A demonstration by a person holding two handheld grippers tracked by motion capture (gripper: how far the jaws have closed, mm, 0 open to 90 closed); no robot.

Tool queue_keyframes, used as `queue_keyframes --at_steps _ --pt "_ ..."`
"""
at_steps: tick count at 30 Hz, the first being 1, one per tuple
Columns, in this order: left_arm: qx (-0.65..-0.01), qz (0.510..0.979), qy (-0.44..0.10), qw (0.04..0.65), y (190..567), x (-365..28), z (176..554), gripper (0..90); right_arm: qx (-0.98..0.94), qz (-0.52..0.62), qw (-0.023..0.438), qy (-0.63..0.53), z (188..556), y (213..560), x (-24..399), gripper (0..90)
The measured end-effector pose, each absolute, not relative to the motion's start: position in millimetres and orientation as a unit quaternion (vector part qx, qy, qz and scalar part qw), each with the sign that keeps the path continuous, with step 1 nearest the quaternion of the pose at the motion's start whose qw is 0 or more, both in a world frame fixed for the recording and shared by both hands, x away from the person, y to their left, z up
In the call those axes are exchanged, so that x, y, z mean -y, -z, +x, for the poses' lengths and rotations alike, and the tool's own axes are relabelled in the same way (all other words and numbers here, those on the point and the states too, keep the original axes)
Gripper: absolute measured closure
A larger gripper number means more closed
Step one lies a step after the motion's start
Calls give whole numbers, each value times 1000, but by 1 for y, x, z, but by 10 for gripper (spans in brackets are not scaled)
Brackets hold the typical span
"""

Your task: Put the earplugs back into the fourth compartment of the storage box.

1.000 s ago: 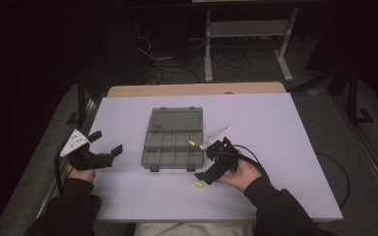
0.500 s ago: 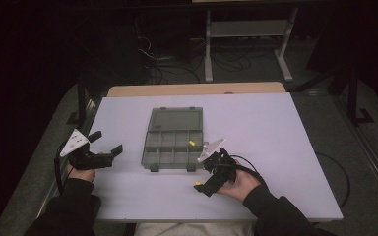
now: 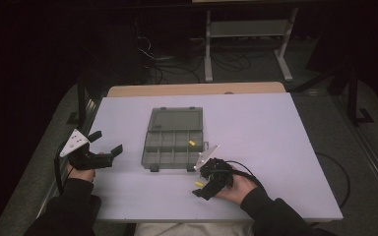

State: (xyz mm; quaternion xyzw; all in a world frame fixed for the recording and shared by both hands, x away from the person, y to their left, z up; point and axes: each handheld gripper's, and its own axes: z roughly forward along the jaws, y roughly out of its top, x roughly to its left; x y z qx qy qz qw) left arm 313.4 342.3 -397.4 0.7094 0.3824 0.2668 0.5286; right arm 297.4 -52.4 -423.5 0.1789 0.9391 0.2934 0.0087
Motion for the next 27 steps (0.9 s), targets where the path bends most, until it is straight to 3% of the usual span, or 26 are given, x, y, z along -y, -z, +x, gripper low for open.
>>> queue_keyframes --at_steps 10,17,22,27 --pt "-383 711 -266 527 398 -342 314 0 -942 171 12 -289 299 427 48 517" --pt "-383 710 -266 528 398 -342 314 0 -944 173 25 -279 299 430 46 628" --pt "-383 710 -265 528 398 -342 314 0 -946 172 29 -275 300 431 46 776" --pt "-383 710 -266 528 398 -342 314 0 -945 177 24 -276 301 430 46 786"
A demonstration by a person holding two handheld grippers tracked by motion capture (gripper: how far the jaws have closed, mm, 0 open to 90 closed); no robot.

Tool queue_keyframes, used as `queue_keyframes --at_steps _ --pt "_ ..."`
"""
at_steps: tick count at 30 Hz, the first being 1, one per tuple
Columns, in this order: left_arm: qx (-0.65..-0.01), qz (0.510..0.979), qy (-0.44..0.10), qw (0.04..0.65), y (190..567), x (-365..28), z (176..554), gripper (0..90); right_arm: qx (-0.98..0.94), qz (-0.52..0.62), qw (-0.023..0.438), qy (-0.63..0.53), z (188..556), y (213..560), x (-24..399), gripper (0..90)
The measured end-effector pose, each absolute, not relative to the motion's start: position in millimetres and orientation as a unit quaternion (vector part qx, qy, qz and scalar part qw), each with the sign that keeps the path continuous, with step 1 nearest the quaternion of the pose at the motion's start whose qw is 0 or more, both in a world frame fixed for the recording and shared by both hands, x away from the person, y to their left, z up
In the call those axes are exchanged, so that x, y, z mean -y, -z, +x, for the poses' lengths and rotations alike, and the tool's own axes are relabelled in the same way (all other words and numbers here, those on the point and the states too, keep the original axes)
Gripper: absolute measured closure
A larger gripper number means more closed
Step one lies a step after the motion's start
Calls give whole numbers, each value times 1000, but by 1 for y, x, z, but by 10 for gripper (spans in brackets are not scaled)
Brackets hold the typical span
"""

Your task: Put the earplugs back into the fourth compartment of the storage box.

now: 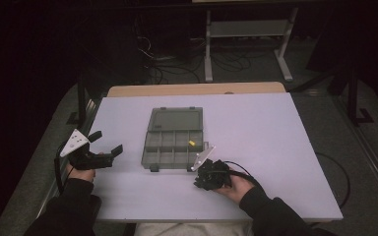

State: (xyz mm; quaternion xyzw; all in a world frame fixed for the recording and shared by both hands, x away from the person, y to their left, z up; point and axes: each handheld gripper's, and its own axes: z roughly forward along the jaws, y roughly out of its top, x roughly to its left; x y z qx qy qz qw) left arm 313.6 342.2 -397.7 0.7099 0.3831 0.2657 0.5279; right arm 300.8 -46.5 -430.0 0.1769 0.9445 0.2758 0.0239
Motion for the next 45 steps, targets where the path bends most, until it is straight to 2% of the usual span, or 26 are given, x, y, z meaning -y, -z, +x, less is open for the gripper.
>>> queue_keyframes --at_steps 22,35,45 --pt "-384 710 -267 527 398 -342 313 0 -929 177 45 -321 308 379 62 791" --pt "-383 711 -266 526 398 -343 314 0 -926 175 56 -328 326 345 61 791" --pt "-383 711 -266 526 398 -343 313 0 -927 175 63 -326 340 333 54 791"
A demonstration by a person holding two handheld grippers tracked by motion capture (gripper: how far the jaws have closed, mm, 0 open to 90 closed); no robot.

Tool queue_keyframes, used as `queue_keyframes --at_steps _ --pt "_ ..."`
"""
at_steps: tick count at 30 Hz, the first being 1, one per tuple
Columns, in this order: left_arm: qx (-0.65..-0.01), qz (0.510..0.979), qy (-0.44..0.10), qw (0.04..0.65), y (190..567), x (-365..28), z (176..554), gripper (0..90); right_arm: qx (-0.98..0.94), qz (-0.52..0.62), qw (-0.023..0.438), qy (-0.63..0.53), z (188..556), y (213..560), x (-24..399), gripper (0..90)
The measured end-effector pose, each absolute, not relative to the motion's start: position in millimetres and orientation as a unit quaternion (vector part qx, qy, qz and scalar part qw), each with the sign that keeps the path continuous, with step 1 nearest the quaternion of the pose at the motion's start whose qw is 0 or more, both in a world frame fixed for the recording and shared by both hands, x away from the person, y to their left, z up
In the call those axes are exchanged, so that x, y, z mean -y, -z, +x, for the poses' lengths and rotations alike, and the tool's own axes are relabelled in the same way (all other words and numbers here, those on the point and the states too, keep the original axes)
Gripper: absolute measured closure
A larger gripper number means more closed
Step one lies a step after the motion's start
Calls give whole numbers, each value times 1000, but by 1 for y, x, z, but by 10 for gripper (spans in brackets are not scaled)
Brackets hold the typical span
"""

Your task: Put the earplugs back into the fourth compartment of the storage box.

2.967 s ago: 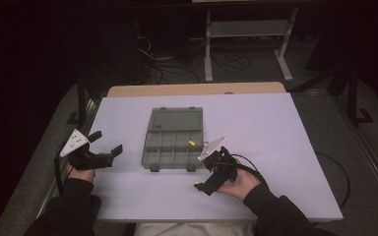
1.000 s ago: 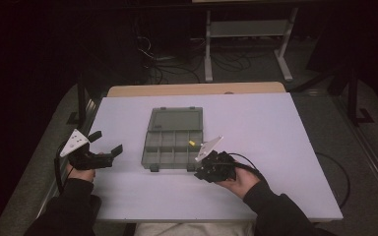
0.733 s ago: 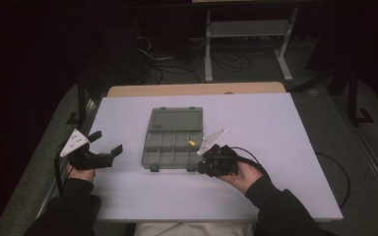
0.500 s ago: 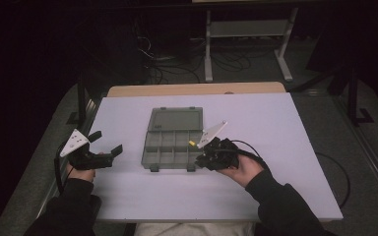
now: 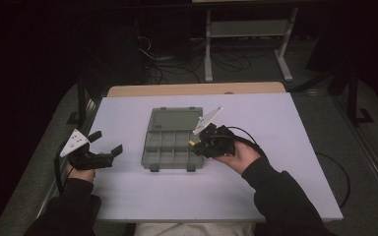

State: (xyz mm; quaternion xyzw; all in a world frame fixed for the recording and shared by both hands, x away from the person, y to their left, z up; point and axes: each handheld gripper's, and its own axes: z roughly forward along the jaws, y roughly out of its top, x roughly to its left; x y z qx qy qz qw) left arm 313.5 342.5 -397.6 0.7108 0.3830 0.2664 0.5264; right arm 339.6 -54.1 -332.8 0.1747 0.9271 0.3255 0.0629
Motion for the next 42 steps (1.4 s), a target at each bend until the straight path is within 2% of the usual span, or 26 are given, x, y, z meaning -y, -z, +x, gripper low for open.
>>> queue_keyframes --at_steps 24,42 --pt "-383 711 -265 527 398 -343 314 0 -924 203 63 -318 389 340 38 791" --pt "-383 711 -263 528 398 -343 314 0 -926 233 65 -289 414 372 26 791"
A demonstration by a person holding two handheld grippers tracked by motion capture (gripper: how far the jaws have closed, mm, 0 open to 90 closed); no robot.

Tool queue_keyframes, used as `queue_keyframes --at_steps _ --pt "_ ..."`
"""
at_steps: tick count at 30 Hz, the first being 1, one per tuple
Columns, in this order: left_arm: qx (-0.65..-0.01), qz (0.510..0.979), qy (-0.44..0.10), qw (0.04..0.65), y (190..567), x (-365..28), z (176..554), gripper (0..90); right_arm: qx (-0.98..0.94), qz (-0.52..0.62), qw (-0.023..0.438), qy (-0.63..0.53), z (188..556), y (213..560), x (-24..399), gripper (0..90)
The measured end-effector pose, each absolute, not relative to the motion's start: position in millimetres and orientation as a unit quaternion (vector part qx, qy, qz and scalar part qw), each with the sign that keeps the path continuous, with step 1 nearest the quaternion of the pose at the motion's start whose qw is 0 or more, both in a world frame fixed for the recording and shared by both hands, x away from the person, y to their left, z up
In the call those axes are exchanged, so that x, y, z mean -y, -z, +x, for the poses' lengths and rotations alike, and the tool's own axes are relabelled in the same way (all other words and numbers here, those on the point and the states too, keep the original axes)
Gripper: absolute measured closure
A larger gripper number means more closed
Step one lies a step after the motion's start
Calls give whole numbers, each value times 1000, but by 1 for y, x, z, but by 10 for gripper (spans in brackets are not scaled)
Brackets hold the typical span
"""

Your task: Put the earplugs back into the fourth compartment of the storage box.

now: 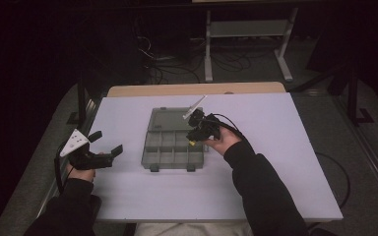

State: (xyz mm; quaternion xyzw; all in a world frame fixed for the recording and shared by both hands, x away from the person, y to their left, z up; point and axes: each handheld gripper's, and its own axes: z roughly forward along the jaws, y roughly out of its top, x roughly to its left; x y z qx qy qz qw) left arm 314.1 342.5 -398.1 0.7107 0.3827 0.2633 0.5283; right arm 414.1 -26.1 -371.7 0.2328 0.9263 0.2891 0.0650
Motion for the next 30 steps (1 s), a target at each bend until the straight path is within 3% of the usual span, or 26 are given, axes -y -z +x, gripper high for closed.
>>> queue_keyframes --at_steps 13,14,15,20,23,24,25,26,27,30 --pt "-382 711 -263 529 398 -343 314 0 -925 252 53 -280 426 394 29 771" --pt "-382 711 -262 530 398 -343 314 0 -922 258 53 -283 426 394 31 696" --pt "-382 711 -262 530 398 -343 314 0 -922 258 53 -283 426 394 31 696" --pt "-381 711 -262 530 398 -342 314 0 -911 267 77 -305 422 384 42 466" --pt "-381 711 -261 530 398 -342 314 0 -907 271 83 -310 420 380 46 399" --pt "-382 712 -261 529 398 -342 314 0 -904 276 89 -315 419 376 51 295" --pt "-382 712 -261 529 398 -342 314 0 -904 276 89 -315 419 376 51 295" --pt "-381 712 -261 529 398 -342 314 0 -898 283 94 -323 418 371 57 176" --pt "-381 712 -261 529 398 -342 314 0 -896 284 96 -327 417 370 60 127" --pt "-381 712 -261 528 398 -342 314 0 -889 288 101 -342 414 365 68 90"
